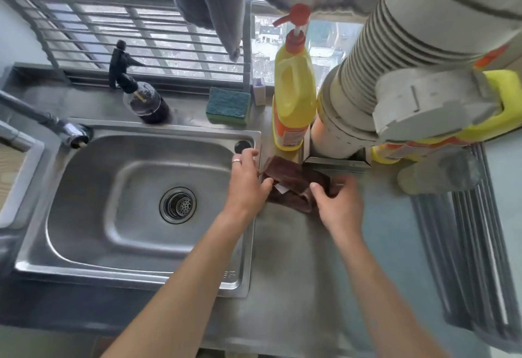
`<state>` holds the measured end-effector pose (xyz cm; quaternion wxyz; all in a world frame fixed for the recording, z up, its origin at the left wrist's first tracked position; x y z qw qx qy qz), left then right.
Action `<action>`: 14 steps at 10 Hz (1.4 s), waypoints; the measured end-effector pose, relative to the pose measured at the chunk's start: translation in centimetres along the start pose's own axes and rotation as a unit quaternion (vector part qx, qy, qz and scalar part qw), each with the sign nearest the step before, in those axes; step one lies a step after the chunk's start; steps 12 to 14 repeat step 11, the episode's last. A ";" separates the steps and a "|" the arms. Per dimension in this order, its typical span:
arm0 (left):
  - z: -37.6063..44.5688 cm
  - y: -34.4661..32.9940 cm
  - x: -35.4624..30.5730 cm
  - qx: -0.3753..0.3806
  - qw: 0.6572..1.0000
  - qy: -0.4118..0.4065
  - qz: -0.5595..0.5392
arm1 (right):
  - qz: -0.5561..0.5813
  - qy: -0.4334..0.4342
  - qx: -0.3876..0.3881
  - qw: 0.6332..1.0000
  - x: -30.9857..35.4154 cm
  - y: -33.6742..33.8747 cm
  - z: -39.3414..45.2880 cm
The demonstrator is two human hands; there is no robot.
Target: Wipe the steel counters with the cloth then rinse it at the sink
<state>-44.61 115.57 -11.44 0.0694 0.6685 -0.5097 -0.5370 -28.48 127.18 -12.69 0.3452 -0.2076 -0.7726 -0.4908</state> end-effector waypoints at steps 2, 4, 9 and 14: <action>-1.2 -1.1 -0.7 -0.068 0.987 -0.113 0.088 | -0.064 -0.063 0.056 0.994 -0.1 -0.5 0.1; -1.8 -0.5 0.7 -0.153 0.975 -0.111 0.118 | 0.106 0.027 0.094 0.990 -0.5 0.1 1.1; -4.2 -3.1 1.8 -0.090 0.938 -0.091 0.322 | -0.167 0.338 0.035 0.926 -0.2 -2.6 -1.6; -5.8 2.0 0.0 -0.082 0.954 -0.101 0.270 | -0.144 0.273 0.117 0.944 2.1 -0.7 -2.3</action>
Point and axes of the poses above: each hand's wrist, its own z-axis towards the middle knuckle, its own y-axis out of the back of the hand, x = y × z, the point moved 2 cm from there along z, towards the middle knuckle, and after that the axes turned 12 degrees about y, right-handed, at the moved point
